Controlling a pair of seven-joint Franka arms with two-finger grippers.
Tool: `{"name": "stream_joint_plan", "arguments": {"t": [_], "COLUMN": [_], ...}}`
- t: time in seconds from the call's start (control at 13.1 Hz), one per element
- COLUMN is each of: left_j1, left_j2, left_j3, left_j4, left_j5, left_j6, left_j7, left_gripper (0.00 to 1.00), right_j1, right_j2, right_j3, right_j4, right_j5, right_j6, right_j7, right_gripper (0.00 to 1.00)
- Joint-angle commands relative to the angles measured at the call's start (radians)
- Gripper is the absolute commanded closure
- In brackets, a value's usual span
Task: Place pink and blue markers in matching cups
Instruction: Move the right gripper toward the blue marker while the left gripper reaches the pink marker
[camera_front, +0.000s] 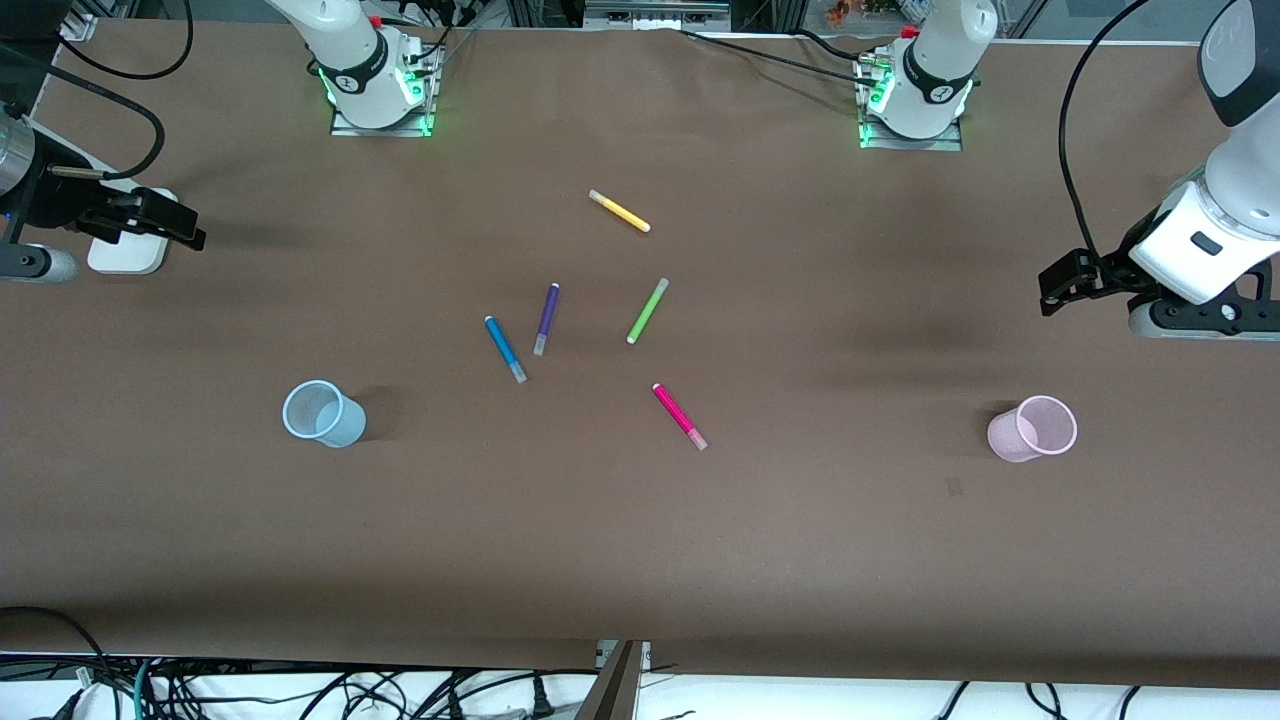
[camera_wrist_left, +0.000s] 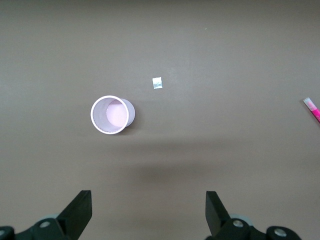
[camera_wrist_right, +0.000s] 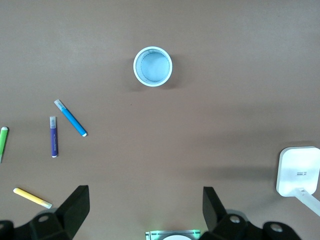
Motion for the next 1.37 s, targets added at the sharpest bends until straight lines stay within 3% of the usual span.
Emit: {"name": "stream_joint_plan", "arguments": {"t": [0.0, 0.38, 0.69, 0.84, 1.07, 1.3], "left_j1": [0.006, 0.006, -0.016, -0.078, -0.159, -0.249], "left_j2": [0.015, 0.015, 0.119, 0.199, 0.349, 0.48], "left_j3": [-0.002, -0.002, -0.015, -0.022, -0.023, -0.023], "left_j4": [0.036, 0.036, 0.04, 0.068, 0.179, 0.229], "left_j5": [-0.008, -0.013, -0.018, -0.022, -0.054, -0.128], "left_j6": [-0.029, -0.037, -0.029, -0.005, 0.033, 0.168], "left_j7": [0.018, 0.016, -0.011, -0.175, -0.448, -0.708], "left_gripper": [0.0, 0.0, 0.0, 0.0, 0.0, 0.0], "right_j1": [-0.005, 0.009, 0.097, 0.127, 0.192, 0.262], "right_j2": [0.01, 0.022, 0.11, 0.146, 0.289, 0.396], "right_j3": [0.004, 0.013, 0.019, 0.019, 0.027, 0.027], "right_j4": [0.027, 0.027, 0.027, 0.026, 0.026, 0.014], "right_j5": [-0.009, -0.009, -0.017, -0.001, -0.012, -0.006], "right_j6": [-0.018, -0.01, 0.008, 0.001, 0.02, 0.186], "right_j7": [-0.011, -0.006, -0.001, -0.006, -0.008, 0.0], "right_gripper": [0.0, 0.0, 0.0, 0.0, 0.0, 0.0]}}
